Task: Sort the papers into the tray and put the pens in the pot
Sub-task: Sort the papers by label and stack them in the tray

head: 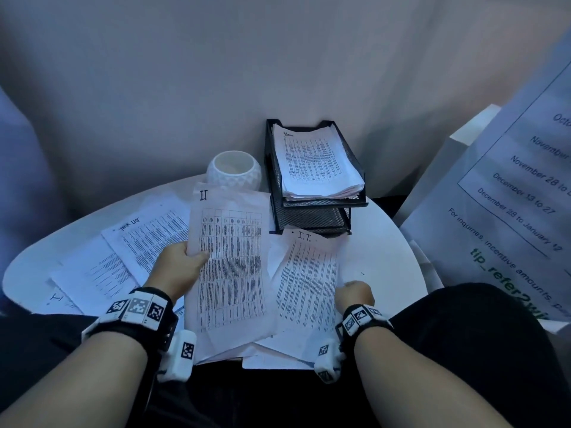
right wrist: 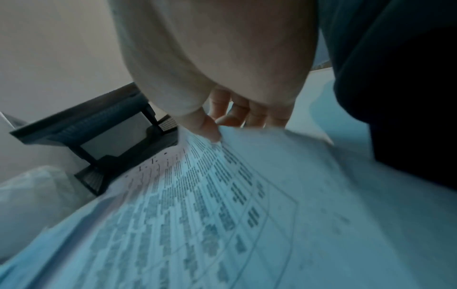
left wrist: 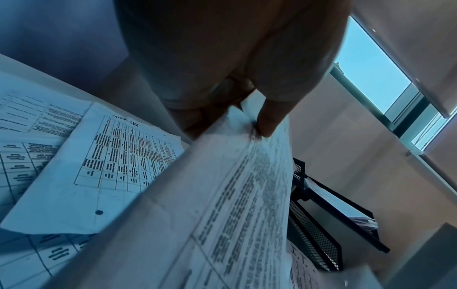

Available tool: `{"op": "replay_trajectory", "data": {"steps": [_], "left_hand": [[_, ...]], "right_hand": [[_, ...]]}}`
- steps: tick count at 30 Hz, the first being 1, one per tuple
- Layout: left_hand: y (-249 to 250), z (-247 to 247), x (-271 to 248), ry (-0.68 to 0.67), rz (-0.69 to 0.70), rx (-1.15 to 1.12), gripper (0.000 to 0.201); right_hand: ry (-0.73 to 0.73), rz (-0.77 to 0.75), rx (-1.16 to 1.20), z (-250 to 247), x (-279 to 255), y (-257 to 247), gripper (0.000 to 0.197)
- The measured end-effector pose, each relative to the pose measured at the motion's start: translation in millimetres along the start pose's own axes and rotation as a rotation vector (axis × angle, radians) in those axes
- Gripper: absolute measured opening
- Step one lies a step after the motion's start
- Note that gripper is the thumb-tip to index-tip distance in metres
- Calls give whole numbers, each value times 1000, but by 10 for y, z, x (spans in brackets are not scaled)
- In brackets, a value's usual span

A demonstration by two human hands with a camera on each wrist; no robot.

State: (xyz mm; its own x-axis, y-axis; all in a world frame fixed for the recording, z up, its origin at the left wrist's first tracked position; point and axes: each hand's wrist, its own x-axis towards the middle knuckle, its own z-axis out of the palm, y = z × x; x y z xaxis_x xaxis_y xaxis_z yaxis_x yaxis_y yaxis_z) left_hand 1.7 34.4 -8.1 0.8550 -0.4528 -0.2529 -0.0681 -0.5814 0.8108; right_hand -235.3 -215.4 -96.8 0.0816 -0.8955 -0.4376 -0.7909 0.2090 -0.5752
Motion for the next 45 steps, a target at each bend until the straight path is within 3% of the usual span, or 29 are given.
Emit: {"op": "replay_trajectory", "data": {"steps": [4, 10, 14, 17, 20, 25, 27, 29, 32, 34, 35, 37, 38, 41, 45], "left_hand": [[28, 5, -11, 42, -28, 32, 23], [31, -40, -8, 113, -61, 134, 20], [21, -76, -12, 145, -60, 96, 20], [50, -81, -35, 161, -9, 74, 22], [170, -81, -121, 146, 73, -2, 27], [336, -78, -217, -54, 120, -358, 14], [361, -60, -254, -118, 115, -383, 18], [357, -43, -267, -168, 61, -430, 29], [280, -44, -264, -289, -26, -589, 65], [242, -25, -256, -318, -29, -517, 78], [223, -2, -243, -305, -6, -417, 69], [173, 55, -163, -224, 43, -230, 27], [147, 73, -122, -190, 47, -178, 16], [108, 56, -67, -100, 30, -101, 14], [97, 2, -43, -30, 27, -24, 22]], "right_hand": [[96, -166, 55, -54, -174, -233, 12], [117, -731, 65, -192, -658, -795, 18], [229, -871, 351, -426, -802, -1102, 18], [222, -805, 647, -516, -766, -1150, 16], [149, -643, 763, -490, -647, -1073, 17], [-178, -412, 727, -222, -584, -884, 10], [-366, -312, 741, -65, -640, -829, 7], [-447, -270, 724, 94, -665, -783, 6], [-382, -289, 667, 234, -657, -727, 12], [-361, -283, 630, 281, -628, -686, 11], [-364, -276, 624, 288, -612, -669, 10], [-333, -235, 609, 300, -532, -611, 10], [-281, -199, 568, 304, -460, -560, 14], [-102, -71, 266, 233, -249, -327, 39], [-173, 15, 88, 175, -136, -94, 74]]}}
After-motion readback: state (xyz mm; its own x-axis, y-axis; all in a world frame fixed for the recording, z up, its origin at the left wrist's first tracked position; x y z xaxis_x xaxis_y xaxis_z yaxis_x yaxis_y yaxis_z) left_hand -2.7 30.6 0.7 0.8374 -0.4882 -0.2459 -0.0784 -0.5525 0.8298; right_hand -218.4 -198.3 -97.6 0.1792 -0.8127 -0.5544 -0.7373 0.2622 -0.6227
